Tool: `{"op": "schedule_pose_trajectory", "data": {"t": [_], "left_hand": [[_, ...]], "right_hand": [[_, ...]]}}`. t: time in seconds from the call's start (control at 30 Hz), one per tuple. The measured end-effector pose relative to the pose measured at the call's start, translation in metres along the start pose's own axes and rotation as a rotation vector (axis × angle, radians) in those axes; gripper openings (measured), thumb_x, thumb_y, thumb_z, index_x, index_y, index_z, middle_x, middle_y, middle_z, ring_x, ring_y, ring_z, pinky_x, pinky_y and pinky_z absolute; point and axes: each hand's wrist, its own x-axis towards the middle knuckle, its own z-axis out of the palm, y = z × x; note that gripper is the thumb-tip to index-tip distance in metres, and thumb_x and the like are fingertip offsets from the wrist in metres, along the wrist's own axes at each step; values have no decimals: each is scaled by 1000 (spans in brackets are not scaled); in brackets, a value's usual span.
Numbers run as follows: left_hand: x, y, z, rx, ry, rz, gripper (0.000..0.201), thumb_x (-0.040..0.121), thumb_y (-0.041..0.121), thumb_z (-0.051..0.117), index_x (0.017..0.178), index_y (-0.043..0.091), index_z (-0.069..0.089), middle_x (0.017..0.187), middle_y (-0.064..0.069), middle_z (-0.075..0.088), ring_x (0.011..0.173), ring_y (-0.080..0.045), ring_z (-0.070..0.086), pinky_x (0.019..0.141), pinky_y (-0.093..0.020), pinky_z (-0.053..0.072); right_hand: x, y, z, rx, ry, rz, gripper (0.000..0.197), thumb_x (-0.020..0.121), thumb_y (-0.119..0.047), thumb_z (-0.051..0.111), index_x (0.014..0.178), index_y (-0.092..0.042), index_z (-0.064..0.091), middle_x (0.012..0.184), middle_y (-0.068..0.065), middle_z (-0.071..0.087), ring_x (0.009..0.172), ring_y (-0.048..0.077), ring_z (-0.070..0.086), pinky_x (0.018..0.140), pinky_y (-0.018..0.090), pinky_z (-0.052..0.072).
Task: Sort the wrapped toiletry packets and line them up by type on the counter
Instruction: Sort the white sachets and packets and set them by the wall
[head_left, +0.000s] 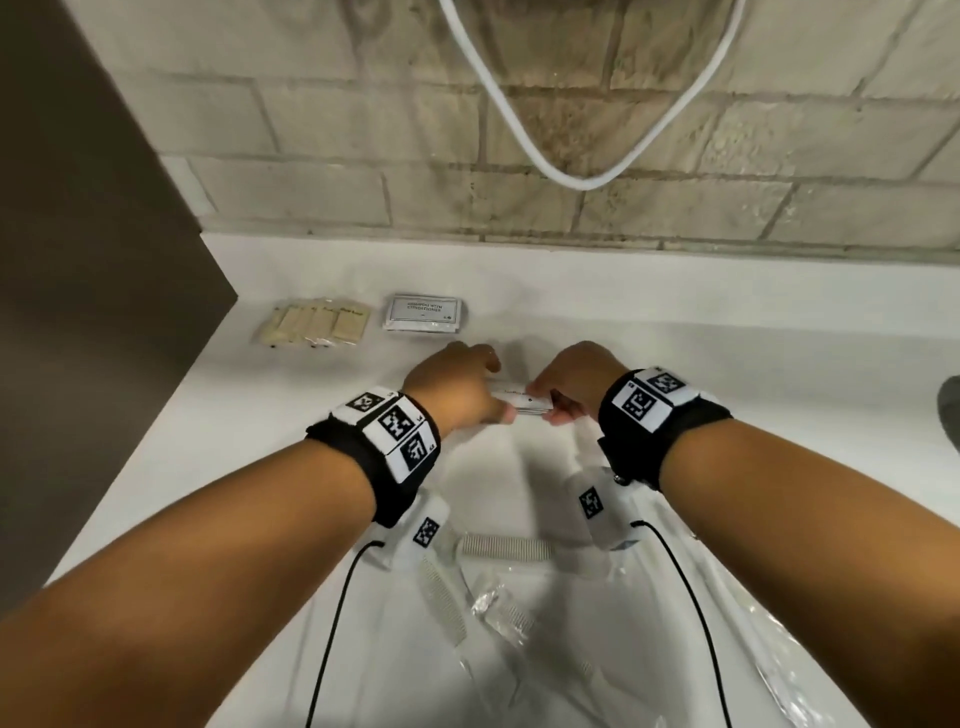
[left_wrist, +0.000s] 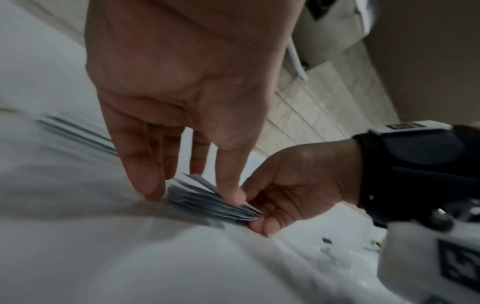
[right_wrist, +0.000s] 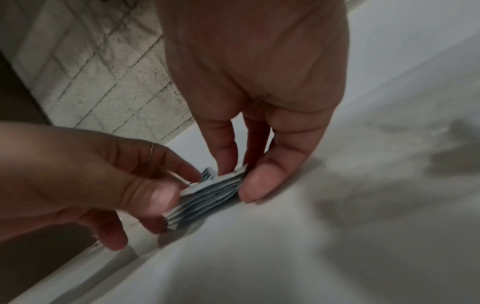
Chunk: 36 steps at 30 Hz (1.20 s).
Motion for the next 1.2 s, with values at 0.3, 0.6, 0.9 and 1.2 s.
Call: {"op": "schedule_pose_trajectory", "data": {"t": [0.3,0.6,0.9,1.2], "left_hand": [[-1,-4,1,190,69,161,46,77,32,73,118,26,54,113,-3,61,104,-25,58,79,-29,40],[-1,-5,-3,188,20,192,37,74,31,76,103,20,55,102,-2,60,89,-23,54,69,-28,34],[2,-13,0,208,35,216,19,80,26,71,95,20,61,102,0,58,93,-23,56,74,-28,41],[10,-8,5,279,126,272,10,87,20,57,94,16,63,99,-5,59,89,-29,60,71,-33,47]], "right_hand": [[-18,6,-4,-286,297,-387,28,72,-27,76,87,-15,54,86,8,63,72,25,62,64,35,52],[-17,21,14,-772,203,-592,30,75,-22,73,85,-23,45,96,1,49,95,24,50,72,32,39],[-16,20,14,-890,257,-655,22,83,-22,67,98,-13,55,101,9,61,93,30,57,75,36,47],[-9,15,5,-945,316,-666,18,89,-19,54,106,-13,54,107,9,59,97,31,56,74,37,48]]}}
